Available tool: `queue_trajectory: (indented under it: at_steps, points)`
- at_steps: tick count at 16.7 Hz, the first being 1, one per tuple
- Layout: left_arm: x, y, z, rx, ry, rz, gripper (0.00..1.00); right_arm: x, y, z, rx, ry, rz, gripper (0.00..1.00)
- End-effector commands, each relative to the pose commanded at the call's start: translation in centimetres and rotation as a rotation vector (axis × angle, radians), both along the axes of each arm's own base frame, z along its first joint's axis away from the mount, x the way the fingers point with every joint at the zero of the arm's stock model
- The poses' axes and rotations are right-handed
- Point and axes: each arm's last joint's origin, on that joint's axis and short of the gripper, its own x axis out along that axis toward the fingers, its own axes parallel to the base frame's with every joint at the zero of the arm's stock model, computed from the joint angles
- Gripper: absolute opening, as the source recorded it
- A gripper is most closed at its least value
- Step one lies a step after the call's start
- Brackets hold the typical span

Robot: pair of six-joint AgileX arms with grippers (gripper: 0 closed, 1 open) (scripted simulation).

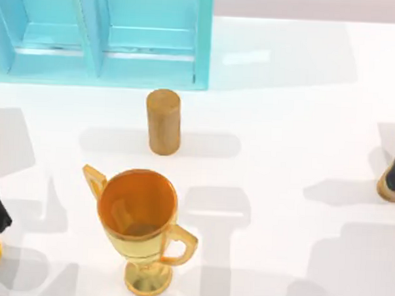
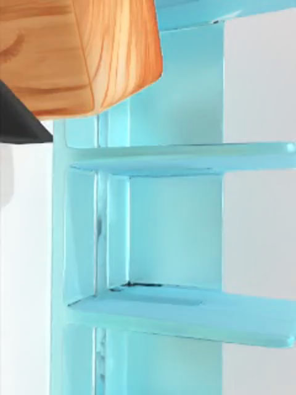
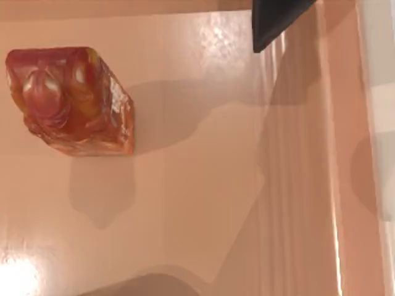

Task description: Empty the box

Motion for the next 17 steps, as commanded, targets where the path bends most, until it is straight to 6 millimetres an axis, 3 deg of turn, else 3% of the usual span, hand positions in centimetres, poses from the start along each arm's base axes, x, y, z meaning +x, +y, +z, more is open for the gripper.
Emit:
queue_trajectory:
  at_steps: [3,6,12,17]
  points:
    - [0.0,0.0,0.0,0.000,0.000,0.000,1.00,1.8,-2.3,-0.6,0.051,0.135,0.006,1.00]
    - [0.0,0.0,0.0,0.000,0.000,0.000,1.00,2.4,-3.4,-0.8,0.075,0.193,0.012,1.00]
    - [0.0,0.0,0.0,0.000,0.000,0.000,1.00,2.4,-3.3,-0.9,0.075,0.193,0.015,1.00]
    - [0.0,0.0,0.0,0.000,0.000,0.000,1.00,2.2,-3.3,-3.7,0.076,0.195,0.013,1.00]
